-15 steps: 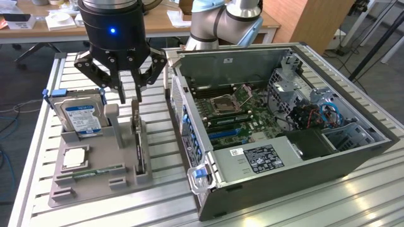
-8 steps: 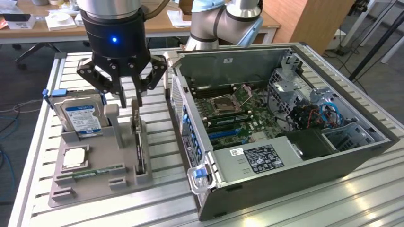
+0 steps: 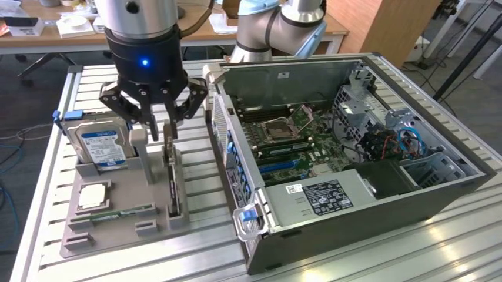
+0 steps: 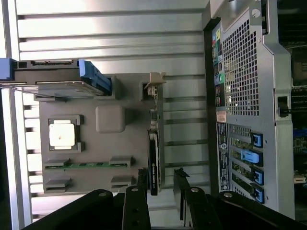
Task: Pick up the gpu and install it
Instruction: 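Pick up the gpu and move the gpu toward the slot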
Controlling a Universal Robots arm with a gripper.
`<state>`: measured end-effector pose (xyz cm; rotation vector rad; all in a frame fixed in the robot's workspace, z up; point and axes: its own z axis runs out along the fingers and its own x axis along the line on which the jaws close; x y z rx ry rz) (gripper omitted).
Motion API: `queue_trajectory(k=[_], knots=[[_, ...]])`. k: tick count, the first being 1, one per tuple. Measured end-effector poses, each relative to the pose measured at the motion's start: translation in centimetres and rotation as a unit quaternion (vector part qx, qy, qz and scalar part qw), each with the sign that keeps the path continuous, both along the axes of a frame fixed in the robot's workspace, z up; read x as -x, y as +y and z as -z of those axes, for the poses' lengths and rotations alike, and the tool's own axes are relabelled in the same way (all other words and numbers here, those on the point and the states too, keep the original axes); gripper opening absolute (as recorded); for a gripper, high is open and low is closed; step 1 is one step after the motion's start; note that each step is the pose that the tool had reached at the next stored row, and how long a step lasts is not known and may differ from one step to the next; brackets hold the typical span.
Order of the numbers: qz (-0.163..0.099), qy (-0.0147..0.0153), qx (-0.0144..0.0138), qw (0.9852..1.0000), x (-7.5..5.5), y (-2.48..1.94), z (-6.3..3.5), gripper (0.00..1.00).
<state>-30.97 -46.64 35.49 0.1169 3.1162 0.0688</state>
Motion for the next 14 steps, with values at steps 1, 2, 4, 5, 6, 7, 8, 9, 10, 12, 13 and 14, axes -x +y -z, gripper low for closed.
queue_trajectory(k=[1,2,4,5,6,7,8,9,10,12,13,14], knots=[[0.000,0.0000,0.0000,1.0000,0.0,0.00,0.18,0.36],[0.000,0.0000,0.0000,1.0000,0.0,0.00,0.36,0.36],[0.000,0.0000,0.0000,1.0000,0.0,0.00,0.74,0.36],[0.000,0.0000,0.0000,1.0000,0.0,0.00,0.92,0.36],[0.000,0.0000,0.0000,1.0000,0.0,0.00,1.10,0.36],[0.000,0.0000,0.0000,1.0000,0.0,0.00,1.28,0.36],[0.000,0.0001,0.0000,1.0000,0.0,0.00,1.46,0.36],[0.000,0.0002,0.0000,1.0000,0.0,0.00,1.63,0.36],[0.000,0.0004,0.0000,1.0000,0.0,0.00,1.81,0.36],[0.000,0.0007,0.0000,1.0000,0.0,0.00,2.19,0.36],[0.000,0.0009,0.0000,1.0000,0.0,0.00,2.37,0.36],[0.000,0.0011,0.0000,1.0000,0.0,0.00,2.55,0.36]])
